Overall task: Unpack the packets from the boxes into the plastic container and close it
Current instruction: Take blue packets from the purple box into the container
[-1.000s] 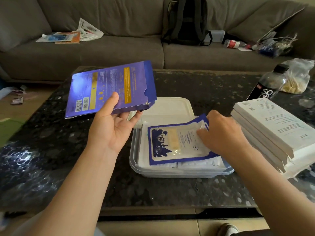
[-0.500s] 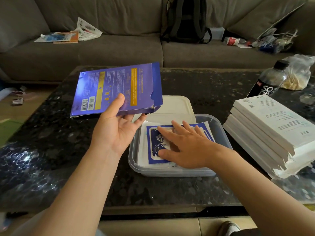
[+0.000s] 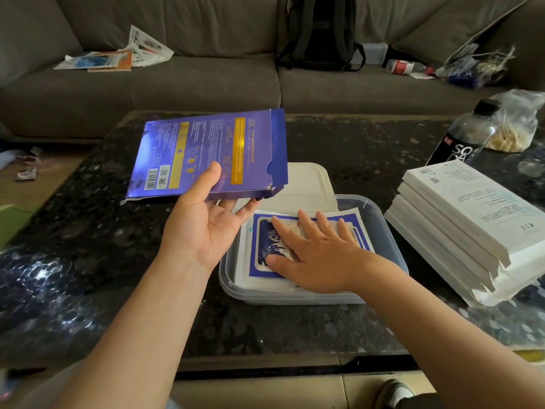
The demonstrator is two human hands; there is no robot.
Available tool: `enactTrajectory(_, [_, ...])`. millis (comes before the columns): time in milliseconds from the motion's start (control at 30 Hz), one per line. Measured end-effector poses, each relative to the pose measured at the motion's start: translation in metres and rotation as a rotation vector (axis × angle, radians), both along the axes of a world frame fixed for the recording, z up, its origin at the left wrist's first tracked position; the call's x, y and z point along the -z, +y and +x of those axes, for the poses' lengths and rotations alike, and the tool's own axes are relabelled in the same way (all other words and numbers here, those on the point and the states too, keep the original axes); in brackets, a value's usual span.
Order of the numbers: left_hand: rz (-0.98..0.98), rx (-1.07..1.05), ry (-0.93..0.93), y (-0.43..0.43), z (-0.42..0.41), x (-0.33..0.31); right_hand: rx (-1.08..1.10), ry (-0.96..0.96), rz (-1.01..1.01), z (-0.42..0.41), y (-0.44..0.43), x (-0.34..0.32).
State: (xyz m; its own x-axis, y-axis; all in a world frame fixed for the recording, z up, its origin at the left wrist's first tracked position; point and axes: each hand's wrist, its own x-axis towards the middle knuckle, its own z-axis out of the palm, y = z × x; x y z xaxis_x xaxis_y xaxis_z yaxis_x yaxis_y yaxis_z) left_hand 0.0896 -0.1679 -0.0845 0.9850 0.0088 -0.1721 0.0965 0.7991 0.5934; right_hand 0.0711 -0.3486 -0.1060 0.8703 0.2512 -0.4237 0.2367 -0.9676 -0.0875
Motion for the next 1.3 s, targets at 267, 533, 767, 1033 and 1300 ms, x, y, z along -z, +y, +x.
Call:
enactTrajectory(267, [0.045,0.011,-0.008,-0.004,-0.005,-0.003,0.014,0.005,0.070,0.002,-0.001,-0.011])
enactTrajectory(533, [0.122,0.064,-0.019,-0.006,-0.006,0.002,0.576,-0.244,1.227,0.007,-0.018,-0.080])
enactTrajectory(767, [0.205,0.099,-0.045,-0.010,-0.006,0.003,0.529,-0.278,1.218,0.009,-0.006,-0.073])
enactTrajectory(1033, [0.158,0.060,0.025,-0.007,-0.004,0.002,0.753,-0.147,1.479,0.018,-0.012,-0.072])
enactTrajectory(1300, [0.105,-0.011,0.038,0.002,-0.001,-0.002,0.643,-0.327,1.604,0.021,-0.033,-0.086])
